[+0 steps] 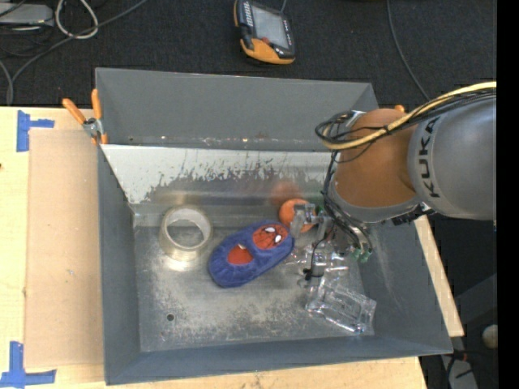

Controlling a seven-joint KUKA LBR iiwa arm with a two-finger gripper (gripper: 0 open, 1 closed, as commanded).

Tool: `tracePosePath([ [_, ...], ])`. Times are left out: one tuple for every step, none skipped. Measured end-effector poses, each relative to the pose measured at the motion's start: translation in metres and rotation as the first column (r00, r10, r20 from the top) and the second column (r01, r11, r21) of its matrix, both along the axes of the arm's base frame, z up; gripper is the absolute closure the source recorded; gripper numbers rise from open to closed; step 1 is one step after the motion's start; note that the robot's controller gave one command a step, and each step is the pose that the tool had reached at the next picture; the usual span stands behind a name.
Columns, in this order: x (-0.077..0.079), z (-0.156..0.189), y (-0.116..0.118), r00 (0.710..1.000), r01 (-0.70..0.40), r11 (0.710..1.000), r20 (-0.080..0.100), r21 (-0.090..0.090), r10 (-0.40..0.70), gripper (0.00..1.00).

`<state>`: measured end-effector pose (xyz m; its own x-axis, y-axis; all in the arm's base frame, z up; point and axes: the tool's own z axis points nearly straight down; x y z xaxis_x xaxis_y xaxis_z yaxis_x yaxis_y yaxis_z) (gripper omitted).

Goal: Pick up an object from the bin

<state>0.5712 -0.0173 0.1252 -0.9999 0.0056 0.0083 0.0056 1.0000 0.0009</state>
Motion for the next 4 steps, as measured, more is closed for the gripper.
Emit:
tracePosePath([
  [0.002, 0.004, 0.0, 1.0, -0.001, 1.0, 0.007, 0.0, 0.001, 0.0],
  [0.02, -0.052, -0.031, 0.996, 0.087, 0.996, 0.002, 0.004, -0.087, 0.0],
  [0.021, -0.052, -0.03, 0.998, 0.057, 0.998, 0.008, 0.001, -0.057, 0.0],
  [0.02, -0.051, -0.03, 0.996, 0.084, 0.996, -0.001, 0.006, -0.084, 0.0],
])
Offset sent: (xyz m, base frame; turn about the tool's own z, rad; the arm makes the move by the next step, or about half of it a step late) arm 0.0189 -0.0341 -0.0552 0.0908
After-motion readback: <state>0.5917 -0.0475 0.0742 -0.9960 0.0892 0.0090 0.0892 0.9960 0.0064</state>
